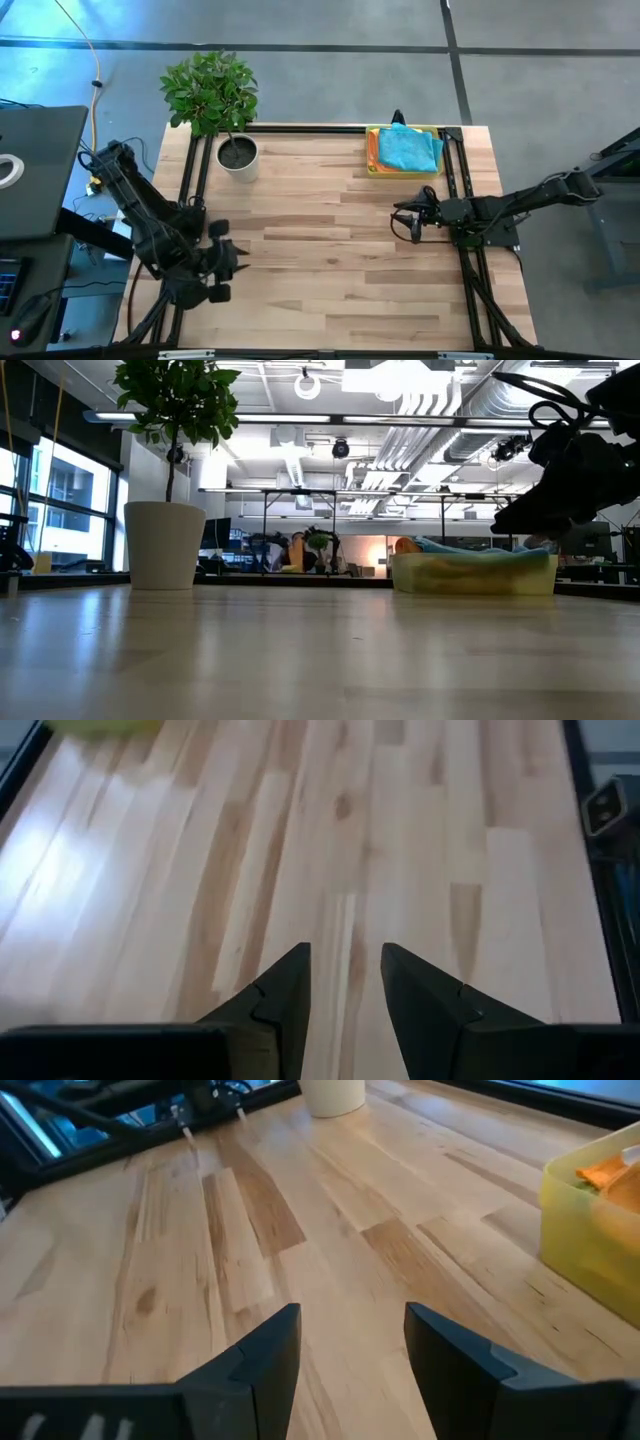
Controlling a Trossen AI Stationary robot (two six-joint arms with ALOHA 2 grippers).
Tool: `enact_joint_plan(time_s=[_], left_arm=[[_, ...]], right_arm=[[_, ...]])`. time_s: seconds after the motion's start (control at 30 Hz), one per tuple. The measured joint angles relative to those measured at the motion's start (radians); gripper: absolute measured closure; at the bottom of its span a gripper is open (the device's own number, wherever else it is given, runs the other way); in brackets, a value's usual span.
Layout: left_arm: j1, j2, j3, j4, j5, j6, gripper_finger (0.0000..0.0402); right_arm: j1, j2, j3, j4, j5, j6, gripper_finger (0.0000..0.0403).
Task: Fold microfiber towels
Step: Return to Home Position
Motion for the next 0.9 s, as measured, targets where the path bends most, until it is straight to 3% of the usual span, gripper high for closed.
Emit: enact_joint_plan(time_s=[0.2, 0.6, 0.73, 0.9], left_arm=[[0.091, 0.0, -0.114, 0.318, -0.006, 0.215, 0.0287], [0.324, -0.011, -0.324, 0.821, 0.118, 0.72, 0.0287], [0.439, -0.091, -0.474, 1.108, 0.138, 0.844, 0.0287], [0.578, -0.188, -0.691, 1.346, 0.135, 0.85, 0.0287]], right_arm=[[0.0, 0.0, 0.0, -0.002, 0.0, -0.012, 0.0231], [0.0, 0.0, 0.0, -0.006, 0.0, -0.011, 0.0231], [0.0, 0.0, 0.0, -0.019, 0.0, -0.011, 0.0231], [0.0, 0.001, 0.0, -0.034, 0.0, -0.01, 0.0231]])
